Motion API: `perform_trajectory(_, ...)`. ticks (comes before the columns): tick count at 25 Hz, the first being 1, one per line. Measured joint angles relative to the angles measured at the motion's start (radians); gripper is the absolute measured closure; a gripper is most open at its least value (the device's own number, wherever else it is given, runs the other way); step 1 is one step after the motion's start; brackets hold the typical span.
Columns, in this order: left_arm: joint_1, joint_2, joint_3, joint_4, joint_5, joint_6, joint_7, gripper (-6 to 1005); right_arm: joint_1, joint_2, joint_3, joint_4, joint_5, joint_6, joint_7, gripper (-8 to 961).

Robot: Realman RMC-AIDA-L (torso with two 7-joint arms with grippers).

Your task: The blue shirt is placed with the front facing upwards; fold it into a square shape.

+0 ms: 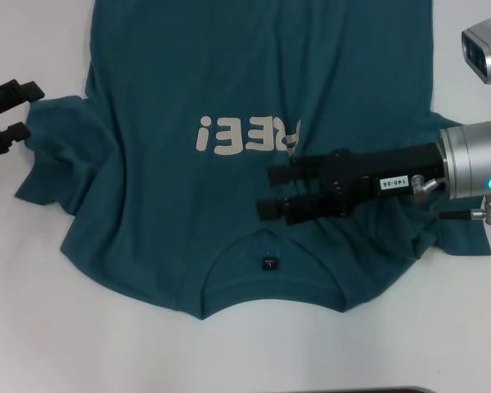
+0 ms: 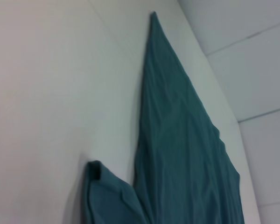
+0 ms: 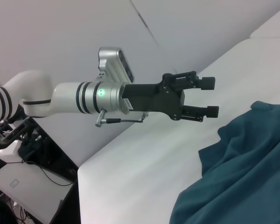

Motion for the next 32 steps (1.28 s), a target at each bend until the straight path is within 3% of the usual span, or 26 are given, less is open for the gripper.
perform_trajectory(7,0.006,0.001,0.002,0.004,0.007,-0.016,-0.005,141,-0.003,-0.002,0.002,0.0,0.0,0.005,0.0,38)
perform_trajectory(14,0.007,0.031,0.01,0.073,0.01,-0.043,-0.005,141,-0.005,-0.003,0.006,0.001,0.001,0.008,0.0,38)
perform_trajectory(32,-0.009,0.028,0.049,0.093,0.025,-0.125,-0.006,148,0.0,-0.003,0.008,0.0,0.001,0.01,0.0,38)
